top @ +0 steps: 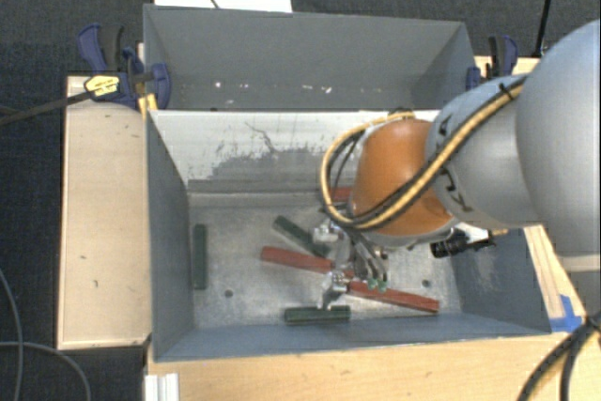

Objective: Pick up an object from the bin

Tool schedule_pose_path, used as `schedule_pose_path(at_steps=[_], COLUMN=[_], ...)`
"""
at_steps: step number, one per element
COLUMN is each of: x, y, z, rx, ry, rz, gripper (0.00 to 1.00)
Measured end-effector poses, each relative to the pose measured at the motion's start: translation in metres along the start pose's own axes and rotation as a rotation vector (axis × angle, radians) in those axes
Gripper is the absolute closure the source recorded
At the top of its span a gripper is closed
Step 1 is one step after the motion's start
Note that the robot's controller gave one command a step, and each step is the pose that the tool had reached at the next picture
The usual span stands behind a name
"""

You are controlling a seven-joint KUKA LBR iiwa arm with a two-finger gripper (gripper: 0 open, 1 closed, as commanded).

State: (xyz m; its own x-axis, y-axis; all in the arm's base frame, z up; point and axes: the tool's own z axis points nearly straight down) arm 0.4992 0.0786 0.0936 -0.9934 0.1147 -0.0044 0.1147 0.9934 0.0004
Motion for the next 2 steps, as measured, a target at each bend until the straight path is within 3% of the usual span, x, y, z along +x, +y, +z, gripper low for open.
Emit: schedule_pose_path(at_steps=[1, 2], x=[-0.0204, -0.0283], y=[0.0357, 0.0449], z=[0.0162, 0.0128], rx=[-0.004, -0.008], ry=[-0.019, -0.022], rz=[-0.022, 0.120], gripper=[0.00, 1.00])
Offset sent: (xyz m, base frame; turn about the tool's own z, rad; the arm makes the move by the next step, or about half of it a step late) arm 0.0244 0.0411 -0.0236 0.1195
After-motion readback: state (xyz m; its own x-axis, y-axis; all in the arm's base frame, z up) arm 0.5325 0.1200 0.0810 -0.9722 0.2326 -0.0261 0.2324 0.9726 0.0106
